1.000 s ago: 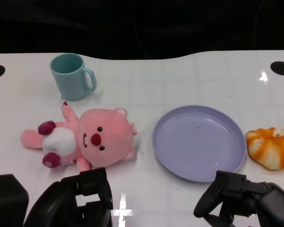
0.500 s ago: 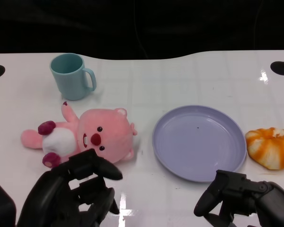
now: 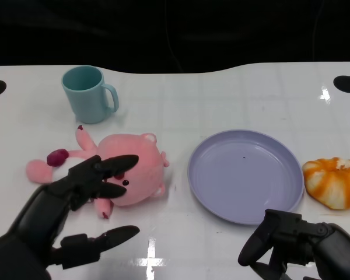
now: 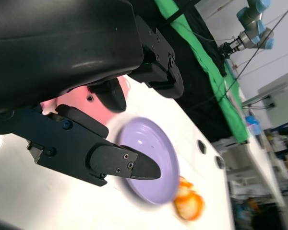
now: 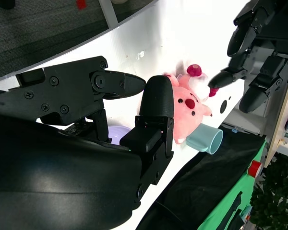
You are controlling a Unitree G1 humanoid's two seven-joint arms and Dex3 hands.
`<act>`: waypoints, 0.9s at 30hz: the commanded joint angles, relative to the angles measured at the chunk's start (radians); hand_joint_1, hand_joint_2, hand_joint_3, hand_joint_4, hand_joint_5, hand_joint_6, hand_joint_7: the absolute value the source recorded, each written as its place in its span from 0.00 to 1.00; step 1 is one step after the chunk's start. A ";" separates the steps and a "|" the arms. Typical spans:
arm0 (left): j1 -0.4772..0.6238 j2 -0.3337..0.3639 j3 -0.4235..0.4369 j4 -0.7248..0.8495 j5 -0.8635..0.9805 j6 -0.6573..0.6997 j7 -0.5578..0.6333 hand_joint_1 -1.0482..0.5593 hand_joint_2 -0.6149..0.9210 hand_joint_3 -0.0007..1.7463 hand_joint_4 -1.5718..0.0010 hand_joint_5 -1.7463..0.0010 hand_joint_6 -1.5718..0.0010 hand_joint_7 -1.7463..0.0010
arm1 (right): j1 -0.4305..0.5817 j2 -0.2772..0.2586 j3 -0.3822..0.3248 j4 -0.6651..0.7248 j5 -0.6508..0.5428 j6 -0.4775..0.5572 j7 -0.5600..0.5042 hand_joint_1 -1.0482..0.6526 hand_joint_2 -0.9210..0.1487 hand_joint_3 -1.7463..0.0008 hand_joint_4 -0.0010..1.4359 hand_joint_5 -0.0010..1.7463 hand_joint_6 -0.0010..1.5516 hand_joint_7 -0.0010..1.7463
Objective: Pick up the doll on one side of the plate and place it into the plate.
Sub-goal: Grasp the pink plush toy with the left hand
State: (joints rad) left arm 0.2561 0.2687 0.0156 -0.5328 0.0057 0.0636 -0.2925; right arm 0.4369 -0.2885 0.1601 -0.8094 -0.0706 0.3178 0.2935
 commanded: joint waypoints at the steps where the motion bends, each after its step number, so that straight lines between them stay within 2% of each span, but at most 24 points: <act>1: -0.036 0.058 0.024 -0.027 0.076 -0.017 0.009 0.27 1.00 0.10 0.99 0.53 0.84 0.91 | -0.001 -0.006 -0.002 -0.002 0.003 -0.005 0.000 0.47 0.00 0.80 0.46 0.91 0.38 0.75; 8: -0.096 0.138 0.035 -0.040 0.281 0.027 0.012 0.24 1.00 0.09 1.00 0.65 0.88 0.95 | 0.002 -0.007 -0.001 0.003 0.001 -0.021 -0.001 0.47 0.00 0.80 0.46 0.90 0.38 0.75; 16: -0.190 0.244 0.011 0.027 0.541 0.002 0.011 0.24 1.00 0.06 1.00 0.69 0.86 0.96 | 0.003 -0.005 0.002 -0.005 -0.003 -0.011 -0.004 0.47 0.00 0.80 0.46 0.90 0.38 0.75; 20: -0.273 0.304 -0.027 0.104 0.653 -0.006 -0.013 0.23 1.00 0.05 1.00 0.70 0.85 0.97 | 0.003 -0.002 0.005 -0.008 -0.002 -0.007 -0.006 0.47 0.00 0.80 0.46 0.90 0.38 0.75; 27: -0.416 0.347 -0.120 0.287 0.750 -0.023 -0.027 0.21 1.00 0.03 0.98 0.69 0.84 0.98 | 0.007 0.000 0.008 -0.012 -0.005 -0.011 -0.008 0.47 0.00 0.79 0.46 0.91 0.38 0.75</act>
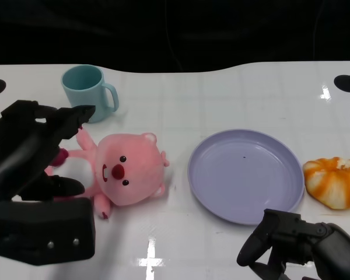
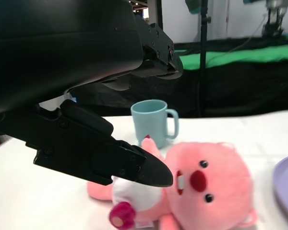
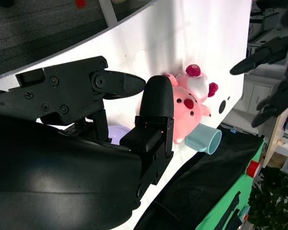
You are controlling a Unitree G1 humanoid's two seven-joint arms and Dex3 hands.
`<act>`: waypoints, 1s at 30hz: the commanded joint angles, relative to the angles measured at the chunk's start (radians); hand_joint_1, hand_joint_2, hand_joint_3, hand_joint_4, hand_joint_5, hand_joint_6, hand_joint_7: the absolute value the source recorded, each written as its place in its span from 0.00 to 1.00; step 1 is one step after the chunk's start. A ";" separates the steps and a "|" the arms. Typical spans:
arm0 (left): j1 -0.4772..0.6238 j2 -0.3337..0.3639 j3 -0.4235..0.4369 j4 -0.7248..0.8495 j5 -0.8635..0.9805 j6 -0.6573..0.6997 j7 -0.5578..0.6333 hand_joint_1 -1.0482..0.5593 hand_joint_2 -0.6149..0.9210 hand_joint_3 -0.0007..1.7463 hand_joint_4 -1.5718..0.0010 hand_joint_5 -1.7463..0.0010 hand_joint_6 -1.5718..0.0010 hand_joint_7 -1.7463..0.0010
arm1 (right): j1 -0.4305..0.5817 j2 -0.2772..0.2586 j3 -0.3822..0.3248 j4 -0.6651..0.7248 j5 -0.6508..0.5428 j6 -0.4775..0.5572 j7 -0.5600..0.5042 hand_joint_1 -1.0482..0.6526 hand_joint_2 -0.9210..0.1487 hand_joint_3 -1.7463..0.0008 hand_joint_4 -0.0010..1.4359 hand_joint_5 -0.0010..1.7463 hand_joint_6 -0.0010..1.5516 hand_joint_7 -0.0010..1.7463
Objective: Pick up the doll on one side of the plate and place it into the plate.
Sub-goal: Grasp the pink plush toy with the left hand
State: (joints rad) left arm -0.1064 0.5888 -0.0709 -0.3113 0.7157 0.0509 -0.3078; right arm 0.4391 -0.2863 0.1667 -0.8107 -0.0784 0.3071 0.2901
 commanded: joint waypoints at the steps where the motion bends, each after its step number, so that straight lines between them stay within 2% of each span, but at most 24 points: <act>1: -0.075 0.028 -0.051 0.094 0.054 -0.012 -0.013 0.20 1.00 0.02 0.98 0.69 0.83 0.98 | 0.006 -0.002 0.002 -0.011 0.003 -0.001 -0.005 0.47 0.00 0.79 0.46 0.91 0.38 0.75; 12: -0.250 -0.019 -0.211 0.339 0.160 0.011 -0.025 0.19 1.00 0.03 0.97 0.70 0.82 0.98 | 0.016 0.000 0.013 -0.028 -0.004 0.007 -0.012 0.47 0.00 0.80 0.46 0.91 0.38 0.75; 16: -0.295 -0.038 -0.252 0.414 0.178 0.020 -0.018 0.20 1.00 0.02 0.95 0.73 0.81 0.99 | 0.018 0.001 0.017 -0.040 -0.008 0.020 -0.015 0.47 0.00 0.80 0.46 0.91 0.38 0.75; 20: -0.359 -0.073 -0.303 0.552 0.191 0.038 -0.024 0.19 1.00 0.03 0.94 0.75 0.81 0.99 | 0.020 0.004 0.018 -0.047 -0.005 0.024 -0.018 0.47 0.00 0.80 0.46 0.91 0.38 0.75; 25: -0.430 -0.117 -0.354 0.736 0.188 0.045 -0.002 0.20 1.00 0.03 0.86 0.86 0.78 0.99 | 0.027 0.002 0.017 -0.059 -0.005 0.032 -0.019 0.46 0.00 0.79 0.46 0.91 0.38 0.75; 30: -0.489 -0.163 -0.399 0.925 0.178 0.033 0.041 0.20 1.00 0.02 0.84 0.88 0.78 1.00 | 0.031 0.001 0.016 -0.070 -0.002 0.043 -0.018 0.46 0.00 0.79 0.45 0.92 0.38 0.75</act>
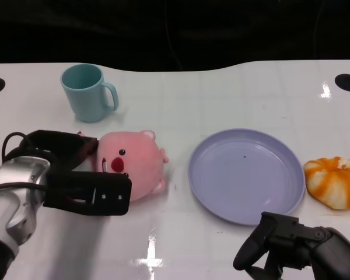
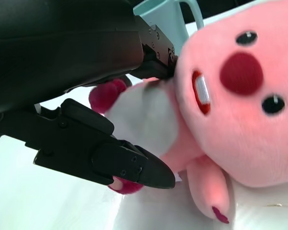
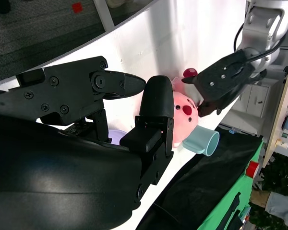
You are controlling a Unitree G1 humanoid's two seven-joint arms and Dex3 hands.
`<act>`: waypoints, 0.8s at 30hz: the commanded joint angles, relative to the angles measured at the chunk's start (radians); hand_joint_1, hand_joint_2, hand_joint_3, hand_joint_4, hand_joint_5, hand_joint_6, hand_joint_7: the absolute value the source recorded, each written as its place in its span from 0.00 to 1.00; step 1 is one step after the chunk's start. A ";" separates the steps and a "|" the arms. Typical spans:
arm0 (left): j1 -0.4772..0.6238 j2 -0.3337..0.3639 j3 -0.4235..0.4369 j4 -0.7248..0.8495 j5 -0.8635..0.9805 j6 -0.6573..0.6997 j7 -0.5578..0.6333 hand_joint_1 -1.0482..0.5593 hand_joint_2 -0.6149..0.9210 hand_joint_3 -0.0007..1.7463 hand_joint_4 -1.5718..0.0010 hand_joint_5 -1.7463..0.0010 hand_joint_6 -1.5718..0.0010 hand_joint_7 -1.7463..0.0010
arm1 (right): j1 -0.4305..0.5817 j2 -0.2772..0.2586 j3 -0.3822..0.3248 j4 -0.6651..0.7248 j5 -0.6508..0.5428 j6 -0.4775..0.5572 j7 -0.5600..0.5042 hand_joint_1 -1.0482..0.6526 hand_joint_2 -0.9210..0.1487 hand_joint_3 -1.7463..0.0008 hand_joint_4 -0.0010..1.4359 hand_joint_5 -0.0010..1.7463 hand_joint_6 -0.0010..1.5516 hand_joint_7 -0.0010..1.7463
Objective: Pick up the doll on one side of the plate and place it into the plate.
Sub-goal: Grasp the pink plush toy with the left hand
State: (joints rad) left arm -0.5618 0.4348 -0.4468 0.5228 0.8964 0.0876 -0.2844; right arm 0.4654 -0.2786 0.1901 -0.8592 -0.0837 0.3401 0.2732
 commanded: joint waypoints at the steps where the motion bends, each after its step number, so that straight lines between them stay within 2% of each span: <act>1: -0.043 -0.014 -0.031 0.119 -0.006 -0.009 0.023 0.20 1.00 0.02 0.84 0.89 0.78 1.00 | 0.006 -0.007 -0.008 -0.023 0.004 0.012 -0.001 0.46 0.00 0.79 0.45 0.92 0.38 0.75; 11: -0.108 -0.096 -0.109 0.401 -0.034 -0.076 0.118 0.25 1.00 0.02 0.81 0.92 0.73 0.99 | 0.021 -0.009 -0.010 -0.037 0.007 0.010 -0.003 0.46 0.00 0.80 0.46 0.91 0.38 0.75; 13: -0.109 -0.113 -0.108 0.445 -0.057 -0.098 0.144 0.33 1.00 0.03 0.61 0.91 0.56 0.97 | 0.022 -0.008 -0.008 -0.041 0.006 0.016 -0.004 0.46 0.00 0.80 0.46 0.91 0.38 0.75; 14: -0.105 -0.119 -0.100 0.463 -0.075 -0.116 0.172 0.35 1.00 0.03 0.56 0.91 0.52 0.98 | 0.021 -0.008 -0.007 -0.044 0.005 0.021 -0.004 0.46 0.00 0.80 0.46 0.91 0.38 0.75; 15: -0.100 -0.123 -0.096 0.479 -0.087 -0.134 0.208 0.38 0.98 0.02 0.43 0.88 0.40 0.95 | 0.019 -0.008 -0.006 -0.046 0.004 0.025 -0.004 0.46 0.00 0.80 0.46 0.91 0.38 0.75; 16: -0.094 -0.124 -0.095 0.492 -0.095 -0.152 0.246 0.40 0.97 0.01 0.39 0.81 0.33 0.97 | 0.017 -0.008 -0.005 -0.047 0.003 0.029 -0.004 0.46 0.00 0.80 0.46 0.91 0.38 0.75; 17: -0.085 -0.121 -0.095 0.499 -0.100 -0.171 0.285 0.42 0.96 0.01 0.41 0.65 0.26 0.97 | 0.017 -0.008 -0.004 -0.047 0.003 0.029 -0.004 0.46 0.00 0.80 0.46 0.91 0.38 0.75; 18: -0.078 -0.118 -0.097 0.502 -0.101 -0.180 0.313 0.45 0.98 0.02 0.50 0.27 0.30 0.75 | 0.016 -0.008 -0.004 -0.046 0.004 0.028 -0.004 0.46 0.00 0.80 0.46 0.91 0.38 0.75; 19: -0.071 -0.114 -0.096 0.502 -0.105 -0.188 0.340 0.47 0.99 0.04 0.54 0.14 0.40 0.57 | 0.016 -0.008 -0.005 -0.043 0.005 0.025 -0.003 0.46 0.00 0.80 0.46 0.91 0.38 0.75; 20: -0.064 -0.111 -0.094 0.501 -0.110 -0.194 0.364 0.49 0.99 0.07 0.55 0.07 0.44 0.55 | 0.015 -0.008 -0.006 -0.041 0.005 0.022 -0.003 0.46 0.00 0.80 0.46 0.91 0.38 0.75; 21: -0.056 -0.109 -0.088 0.499 -0.119 -0.204 0.392 0.52 0.99 0.11 0.55 0.03 0.45 0.56 | 0.014 -0.009 -0.007 -0.041 0.004 0.022 -0.003 0.46 0.00 0.80 0.46 0.91 0.38 0.75; 22: -0.047 -0.107 -0.082 0.497 -0.126 -0.215 0.425 0.53 0.99 0.13 0.54 0.02 0.51 0.43 | 0.014 -0.008 -0.008 -0.040 0.005 0.021 -0.004 0.46 0.00 0.80 0.46 0.91 0.38 0.75; 23: -0.035 -0.104 -0.074 0.492 -0.135 -0.231 0.463 0.53 0.99 0.14 0.52 0.01 0.54 0.36 | 0.015 -0.006 -0.010 -0.040 0.007 0.021 -0.004 0.46 0.00 0.80 0.46 0.91 0.38 0.75; 24: -0.024 -0.103 -0.064 0.487 -0.146 -0.243 0.498 0.53 0.98 0.17 0.47 0.00 0.59 0.15 | 0.017 -0.005 -0.012 -0.038 0.010 0.018 -0.005 0.46 0.00 0.80 0.46 0.91 0.38 0.75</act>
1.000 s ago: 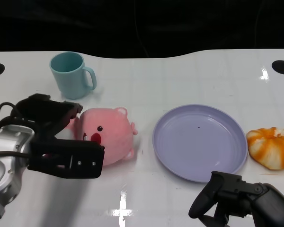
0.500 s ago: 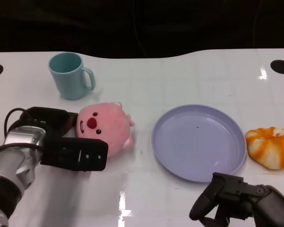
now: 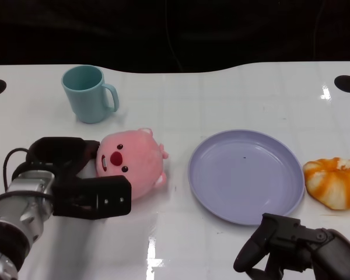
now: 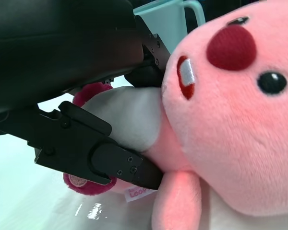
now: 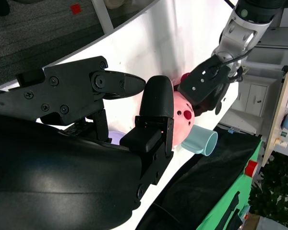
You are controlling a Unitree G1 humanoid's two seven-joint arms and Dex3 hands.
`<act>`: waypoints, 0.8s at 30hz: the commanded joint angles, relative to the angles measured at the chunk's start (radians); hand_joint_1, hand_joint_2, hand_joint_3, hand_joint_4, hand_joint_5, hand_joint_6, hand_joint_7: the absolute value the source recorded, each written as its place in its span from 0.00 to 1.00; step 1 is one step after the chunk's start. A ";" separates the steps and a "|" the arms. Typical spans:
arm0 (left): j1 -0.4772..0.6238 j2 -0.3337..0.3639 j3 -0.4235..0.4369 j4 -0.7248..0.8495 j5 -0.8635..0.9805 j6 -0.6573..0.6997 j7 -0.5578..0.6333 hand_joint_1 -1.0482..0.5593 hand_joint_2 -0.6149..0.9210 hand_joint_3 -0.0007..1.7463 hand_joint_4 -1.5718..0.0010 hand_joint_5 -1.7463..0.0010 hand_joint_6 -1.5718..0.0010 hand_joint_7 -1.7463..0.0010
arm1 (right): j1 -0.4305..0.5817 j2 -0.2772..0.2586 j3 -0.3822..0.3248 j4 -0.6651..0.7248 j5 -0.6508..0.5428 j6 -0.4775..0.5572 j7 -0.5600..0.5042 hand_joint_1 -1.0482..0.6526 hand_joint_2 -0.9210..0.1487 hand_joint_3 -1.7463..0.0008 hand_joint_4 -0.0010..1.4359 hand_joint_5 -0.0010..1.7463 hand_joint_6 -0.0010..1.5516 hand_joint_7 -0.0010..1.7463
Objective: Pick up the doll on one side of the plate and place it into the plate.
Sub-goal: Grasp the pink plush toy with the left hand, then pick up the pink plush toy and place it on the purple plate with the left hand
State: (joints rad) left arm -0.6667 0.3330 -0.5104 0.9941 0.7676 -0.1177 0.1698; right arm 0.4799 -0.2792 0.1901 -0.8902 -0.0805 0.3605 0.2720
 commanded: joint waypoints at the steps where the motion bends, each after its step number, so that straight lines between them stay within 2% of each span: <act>1: 0.088 -0.001 0.008 0.012 -0.026 -0.045 0.068 0.53 0.98 0.19 0.45 0.00 0.60 0.08 | 0.003 -0.004 -0.014 -0.005 0.009 -0.006 -0.003 0.46 0.00 0.80 0.46 0.91 0.38 0.75; 2: 0.101 -0.005 0.031 -0.002 -0.053 -0.046 0.082 0.53 0.97 0.20 0.44 0.00 0.59 0.04 | 0.004 -0.004 -0.016 -0.004 0.012 -0.008 -0.002 0.47 0.00 0.80 0.46 0.91 0.38 0.75; 3: 0.113 -0.009 0.057 -0.016 -0.082 -0.051 0.098 0.52 0.94 0.29 0.43 0.00 0.58 0.02 | 0.003 -0.005 -0.018 -0.004 0.013 -0.009 -0.002 0.47 0.00 0.80 0.46 0.91 0.38 0.75; 4: 0.123 -0.012 0.076 -0.030 -0.104 -0.055 0.109 0.52 0.87 0.43 0.41 0.00 0.55 0.01 | 0.003 -0.006 -0.020 -0.004 0.014 -0.009 -0.001 0.46 0.00 0.80 0.46 0.91 0.38 0.75; 5: 0.136 -0.015 0.104 -0.060 -0.137 -0.058 0.113 0.52 0.84 0.48 0.41 0.00 0.55 0.00 | 0.004 -0.008 -0.022 -0.003 0.015 -0.009 0.000 0.46 0.00 0.80 0.46 0.91 0.38 0.75; 6: 0.147 -0.016 0.123 -0.084 -0.159 -0.059 0.114 0.52 0.78 0.59 0.40 0.00 0.53 0.00 | 0.004 -0.009 -0.023 -0.002 0.015 -0.011 0.001 0.47 0.00 0.80 0.46 0.91 0.38 0.75; 9: 0.174 -0.017 0.178 -0.159 -0.221 -0.062 0.106 0.53 0.71 0.71 0.38 0.00 0.50 0.00 | 0.001 -0.009 -0.026 0.001 0.019 -0.011 0.005 0.47 0.00 0.80 0.45 0.91 0.38 0.75; 14: 0.211 -0.012 0.249 -0.294 -0.304 -0.062 0.053 0.53 0.69 0.77 0.37 0.00 0.50 0.00 | -0.003 -0.012 -0.024 0.006 0.011 -0.015 0.006 0.47 0.00 0.80 0.46 0.91 0.38 0.75; 18: 0.228 -0.010 0.273 -0.412 -0.329 -0.037 0.000 0.53 0.63 0.83 0.36 0.00 0.49 0.00 | -0.004 -0.012 -0.018 0.008 0.004 -0.015 0.005 0.47 0.00 0.80 0.46 0.91 0.38 0.75; 24: 0.219 -0.027 0.268 -0.609 -0.330 0.045 -0.114 0.55 0.62 0.83 0.37 0.00 0.48 0.00 | -0.011 -0.011 -0.007 0.006 -0.006 -0.005 0.002 0.47 0.00 0.80 0.46 0.91 0.38 0.75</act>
State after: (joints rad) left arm -0.4390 0.3068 -0.2479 0.4338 0.4399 -0.1006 0.0858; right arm 0.4728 -0.2814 0.1838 -0.8826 -0.0833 0.3558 0.2752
